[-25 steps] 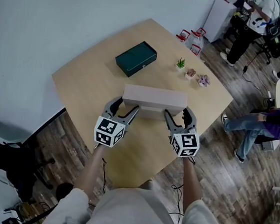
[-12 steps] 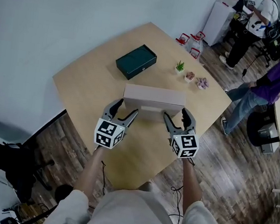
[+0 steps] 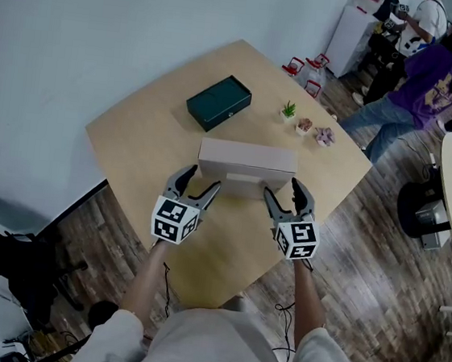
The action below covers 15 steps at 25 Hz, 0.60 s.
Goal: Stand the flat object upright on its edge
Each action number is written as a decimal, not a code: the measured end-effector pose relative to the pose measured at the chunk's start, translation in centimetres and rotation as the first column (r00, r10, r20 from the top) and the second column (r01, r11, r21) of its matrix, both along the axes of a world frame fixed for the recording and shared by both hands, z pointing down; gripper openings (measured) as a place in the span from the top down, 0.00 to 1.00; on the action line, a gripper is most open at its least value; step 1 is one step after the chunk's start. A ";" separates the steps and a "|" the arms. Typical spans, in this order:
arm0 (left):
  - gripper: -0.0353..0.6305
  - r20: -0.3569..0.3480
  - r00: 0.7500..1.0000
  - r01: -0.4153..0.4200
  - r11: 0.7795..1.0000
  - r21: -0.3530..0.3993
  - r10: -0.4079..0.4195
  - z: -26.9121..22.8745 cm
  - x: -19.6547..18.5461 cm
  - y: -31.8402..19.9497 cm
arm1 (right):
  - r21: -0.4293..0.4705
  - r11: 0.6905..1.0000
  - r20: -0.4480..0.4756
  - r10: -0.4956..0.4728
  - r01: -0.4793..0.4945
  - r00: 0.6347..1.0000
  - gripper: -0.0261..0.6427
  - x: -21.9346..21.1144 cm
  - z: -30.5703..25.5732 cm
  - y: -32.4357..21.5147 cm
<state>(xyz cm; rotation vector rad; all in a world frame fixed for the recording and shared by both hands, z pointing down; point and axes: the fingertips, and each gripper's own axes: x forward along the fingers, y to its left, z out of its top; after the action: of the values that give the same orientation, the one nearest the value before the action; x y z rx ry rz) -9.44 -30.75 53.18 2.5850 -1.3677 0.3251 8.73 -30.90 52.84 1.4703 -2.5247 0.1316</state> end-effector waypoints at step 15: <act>0.70 0.014 0.998 0.061 0.998 0.001 -0.061 1.3 -1.7 3.3 | -0.058 0.998 0.013 0.034 -0.033 0.999 0.70 1.4 2.0 4.0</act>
<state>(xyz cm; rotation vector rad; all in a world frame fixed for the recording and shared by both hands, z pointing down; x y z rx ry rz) -11.16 -27.47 54.44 2.5394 -1.4485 0.3338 10.09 -26.93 54.82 1.4954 -2.4861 0.2195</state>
